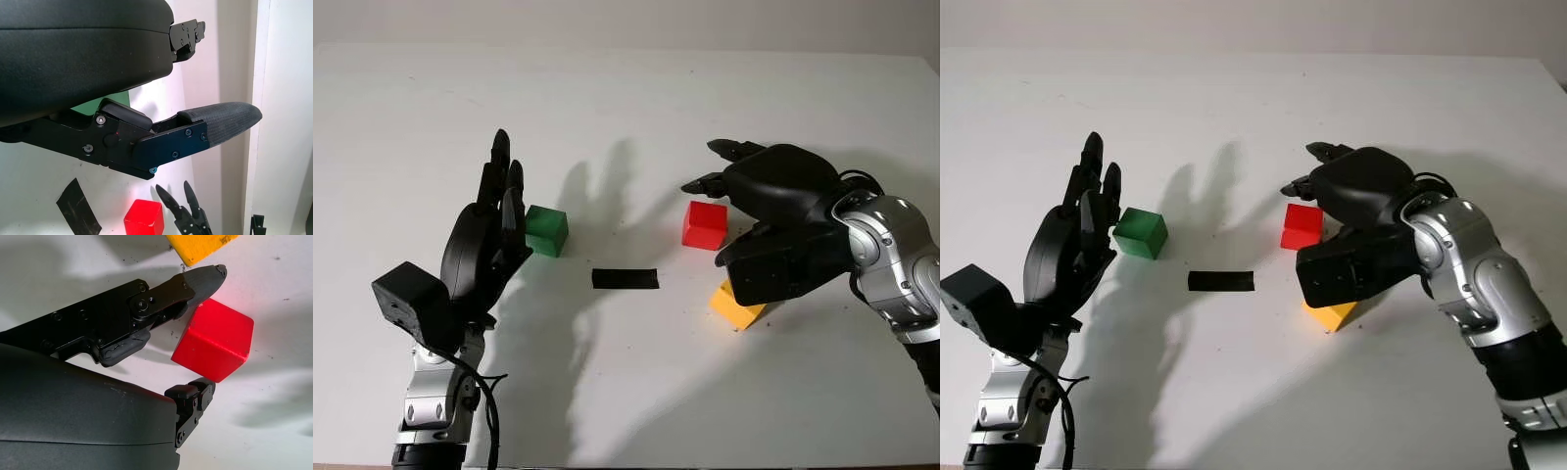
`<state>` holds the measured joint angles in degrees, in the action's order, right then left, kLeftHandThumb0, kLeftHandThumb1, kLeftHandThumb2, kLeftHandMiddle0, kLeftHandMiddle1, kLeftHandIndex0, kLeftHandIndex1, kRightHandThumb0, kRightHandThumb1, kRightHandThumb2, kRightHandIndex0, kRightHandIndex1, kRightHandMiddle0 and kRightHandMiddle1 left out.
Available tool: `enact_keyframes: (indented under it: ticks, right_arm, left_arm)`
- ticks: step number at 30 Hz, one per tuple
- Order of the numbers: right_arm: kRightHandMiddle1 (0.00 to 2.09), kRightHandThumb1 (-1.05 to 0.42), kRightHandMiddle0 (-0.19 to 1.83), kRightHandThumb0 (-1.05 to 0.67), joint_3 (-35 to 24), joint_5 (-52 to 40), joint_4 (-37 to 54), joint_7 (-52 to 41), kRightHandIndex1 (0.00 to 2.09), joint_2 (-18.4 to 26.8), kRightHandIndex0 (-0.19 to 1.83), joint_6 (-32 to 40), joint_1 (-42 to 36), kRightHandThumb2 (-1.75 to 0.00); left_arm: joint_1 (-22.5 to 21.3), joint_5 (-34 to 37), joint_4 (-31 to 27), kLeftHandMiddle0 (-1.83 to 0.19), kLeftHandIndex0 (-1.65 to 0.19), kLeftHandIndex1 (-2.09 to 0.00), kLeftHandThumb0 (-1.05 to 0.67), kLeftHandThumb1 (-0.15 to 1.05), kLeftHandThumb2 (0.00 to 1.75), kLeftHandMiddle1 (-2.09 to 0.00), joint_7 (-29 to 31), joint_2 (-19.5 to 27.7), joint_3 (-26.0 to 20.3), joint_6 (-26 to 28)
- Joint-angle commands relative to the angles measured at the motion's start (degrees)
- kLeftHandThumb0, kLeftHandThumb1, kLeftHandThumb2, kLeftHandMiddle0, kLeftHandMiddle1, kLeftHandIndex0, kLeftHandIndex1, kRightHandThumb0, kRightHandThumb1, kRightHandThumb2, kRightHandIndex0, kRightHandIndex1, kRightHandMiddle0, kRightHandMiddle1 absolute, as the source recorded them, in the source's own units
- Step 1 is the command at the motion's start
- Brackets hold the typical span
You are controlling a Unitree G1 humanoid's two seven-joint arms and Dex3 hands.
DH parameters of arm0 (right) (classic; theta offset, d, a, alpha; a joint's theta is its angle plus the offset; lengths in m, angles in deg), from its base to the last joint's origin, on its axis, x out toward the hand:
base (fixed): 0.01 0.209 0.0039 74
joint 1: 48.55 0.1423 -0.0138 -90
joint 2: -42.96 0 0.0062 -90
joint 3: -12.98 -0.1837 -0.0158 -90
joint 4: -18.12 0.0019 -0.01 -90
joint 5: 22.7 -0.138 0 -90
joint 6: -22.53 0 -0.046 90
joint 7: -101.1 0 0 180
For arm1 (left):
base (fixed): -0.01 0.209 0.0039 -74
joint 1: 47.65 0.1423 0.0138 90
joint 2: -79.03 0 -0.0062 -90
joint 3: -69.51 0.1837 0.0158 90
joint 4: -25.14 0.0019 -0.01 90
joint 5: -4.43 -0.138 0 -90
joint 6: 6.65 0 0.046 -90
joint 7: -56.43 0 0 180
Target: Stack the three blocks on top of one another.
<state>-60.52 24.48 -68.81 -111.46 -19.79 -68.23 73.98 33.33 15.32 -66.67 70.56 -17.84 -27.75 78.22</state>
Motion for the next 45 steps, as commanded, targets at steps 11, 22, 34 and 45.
enact_keyframes:
  ticks: [11, 22, 34, 45]
  right_arm:
    - [0.16, -1.0, 0.52, -0.75, 0.5, 2.7, -5.9, 8.5, 0.08, -1.2, 0.09, -3.4, 0.2, -0.06]
    - [0.25, -1.03, 0.54, -0.75, -0.1, 0.3, -6.4, 8.3, 0.08, -2.2, 0.14, -3.7, 0.7, -0.06]
    - [0.94, -1.03, 0.34, -0.71, 0.6, 0.2, -7.4, 8.6, 0.09, -2.0, 0.28, -4.6, 1.1, -0.05]
    - [1.25, -0.97, 0.48, -0.44, -0.4, -1.7, -12.1, 17.2, 0.11, -2.1, 0.47, -11.7, 1.9, -0.05]
  left_arm:
    - [0.1, -0.5, -0.6, 0.19, 0.19, 0.0, -0.83, 1.05, 0.74, 0.0, 0.1, 0.3, 0.4, -0.9]
    - [0.3, -0.4, -0.4, 0.19, 0.19, 0.0, -0.81, 1.05, 0.74, 0.0, 0.2, 0.1, 0.5, -1.2]
    - [0.3, -0.4, 0.1, 0.19, 0.19, 0.0, -0.81, 1.05, 0.74, 0.0, 0.7, 0.4, 0.4, -2.1]
    - [0.6, -0.5, -0.2, 0.19, 0.19, 0.0, -0.8, 1.05, 0.73, 0.0, 0.6, 0.2, 0.3, -2.1]
